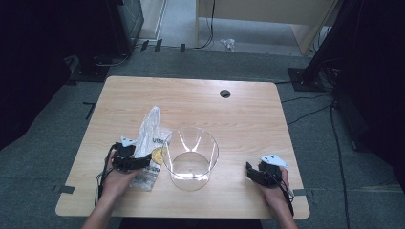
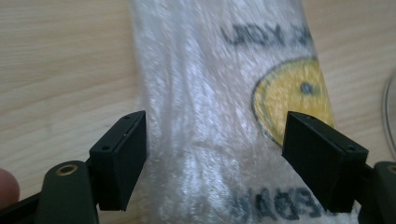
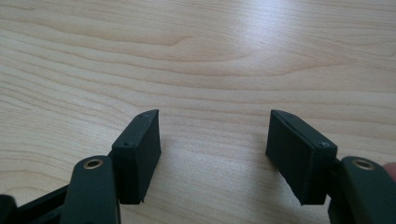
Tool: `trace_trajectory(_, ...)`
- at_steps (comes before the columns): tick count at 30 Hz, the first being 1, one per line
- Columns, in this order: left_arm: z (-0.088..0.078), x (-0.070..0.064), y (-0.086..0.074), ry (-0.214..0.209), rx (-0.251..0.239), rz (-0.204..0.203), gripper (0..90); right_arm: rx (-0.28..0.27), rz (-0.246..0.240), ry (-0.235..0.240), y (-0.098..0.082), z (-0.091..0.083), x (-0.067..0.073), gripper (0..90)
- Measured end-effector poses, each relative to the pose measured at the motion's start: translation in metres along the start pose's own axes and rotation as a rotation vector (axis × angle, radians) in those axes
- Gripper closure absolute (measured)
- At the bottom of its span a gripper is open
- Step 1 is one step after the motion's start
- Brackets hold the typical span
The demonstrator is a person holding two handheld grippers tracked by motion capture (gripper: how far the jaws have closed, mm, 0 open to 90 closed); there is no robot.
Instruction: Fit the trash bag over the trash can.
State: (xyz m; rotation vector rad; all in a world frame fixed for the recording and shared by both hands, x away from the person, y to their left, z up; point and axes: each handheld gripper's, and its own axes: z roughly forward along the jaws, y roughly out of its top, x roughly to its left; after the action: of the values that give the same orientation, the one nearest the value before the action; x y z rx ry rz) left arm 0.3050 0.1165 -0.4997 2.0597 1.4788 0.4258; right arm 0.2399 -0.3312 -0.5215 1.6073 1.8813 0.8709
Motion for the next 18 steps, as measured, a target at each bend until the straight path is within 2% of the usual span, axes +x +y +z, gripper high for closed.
trace_trajectory(1,0.001,-0.003,-0.001,0.005,0.0,0.019,21.7,0.0,0.001,0.0,0.0,0.0,0.0,35.0)
trace_trajectory(3,0.001,-0.006,-0.001,0.024,-0.002,0.043,27.0,0.0,0.001,0.002,0.0,0.0,0.0,35.0)
trace_trajectory(6,-0.001,-0.01,-0.002,0.013,-0.023,0.078,50.7,0.0,0.001,0.003,0.0,0.0,0.0,34.9)
trace_trajectory(8,-0.001,-0.014,-0.004,-0.011,-0.032,0.106,62.4,0.0,0.0,0.004,0.0,0.0,0.0,34.8)
trace_trajectory(11,-0.001,-0.018,-0.006,-0.046,-0.046,0.123,78.3,-0.002,-0.001,0.002,0.0,0.0,0.0,34.8)
trace_trajectory(13,-0.001,-0.017,-0.006,-0.081,-0.05,0.105,87.6,-0.001,0.0,0.002,0.0,0.0,0.0,34.8)
trace_trajectory(15,-0.002,-0.012,-0.006,-0.114,-0.071,0.064,89.8,-0.001,-0.002,0.0,0.0,0.0,0.0,34.8)
trace_trajectory(18,-0.013,-0.006,-0.004,-0.14,-0.147,0.024,90.0,-0.002,-0.001,0.0,0.0,0.0,0.001,34.4)
